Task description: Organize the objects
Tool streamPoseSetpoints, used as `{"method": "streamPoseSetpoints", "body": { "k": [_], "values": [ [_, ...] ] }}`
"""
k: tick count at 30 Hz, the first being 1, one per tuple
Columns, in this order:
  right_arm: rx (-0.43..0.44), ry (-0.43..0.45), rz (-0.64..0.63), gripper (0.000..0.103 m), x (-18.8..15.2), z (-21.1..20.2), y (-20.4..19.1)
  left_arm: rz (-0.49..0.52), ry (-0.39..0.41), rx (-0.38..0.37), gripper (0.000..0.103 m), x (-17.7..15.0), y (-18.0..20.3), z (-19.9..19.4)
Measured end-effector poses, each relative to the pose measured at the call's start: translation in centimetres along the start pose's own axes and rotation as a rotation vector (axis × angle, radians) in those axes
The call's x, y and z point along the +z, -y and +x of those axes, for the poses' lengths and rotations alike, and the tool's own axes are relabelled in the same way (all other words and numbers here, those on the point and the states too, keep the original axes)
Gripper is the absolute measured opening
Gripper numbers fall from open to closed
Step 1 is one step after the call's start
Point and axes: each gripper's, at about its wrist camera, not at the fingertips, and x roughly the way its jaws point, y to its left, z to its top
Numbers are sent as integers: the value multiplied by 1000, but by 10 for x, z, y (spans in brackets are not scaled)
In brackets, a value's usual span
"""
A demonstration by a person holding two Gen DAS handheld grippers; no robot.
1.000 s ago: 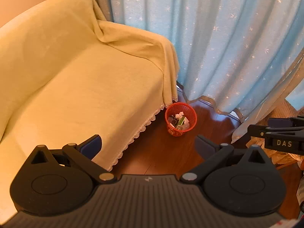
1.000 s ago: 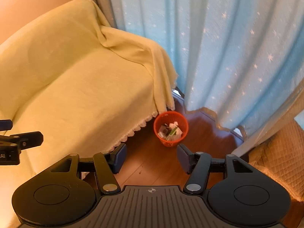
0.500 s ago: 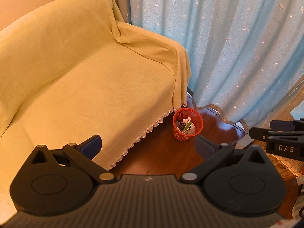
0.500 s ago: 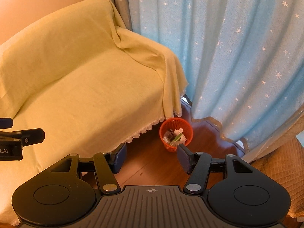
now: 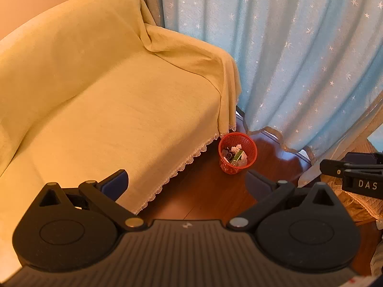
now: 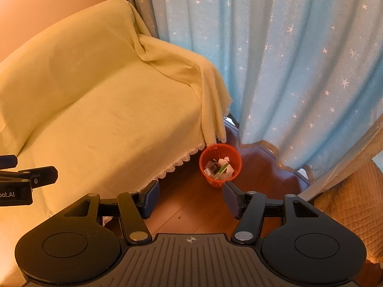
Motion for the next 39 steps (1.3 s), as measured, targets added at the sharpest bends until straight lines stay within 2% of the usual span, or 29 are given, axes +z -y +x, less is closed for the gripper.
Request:
{"method": "streamPoseSetpoints", "body": {
  "k": [17, 39],
  "values": [
    [-2, 2, 16, 56, -2, -4, 0, -4, -8, 11, 102, -1, 1, -3],
    [-8, -11, 13, 56, 3, 5, -8, -11, -26, 20, 102, 2, 5, 12]
  ]
}}
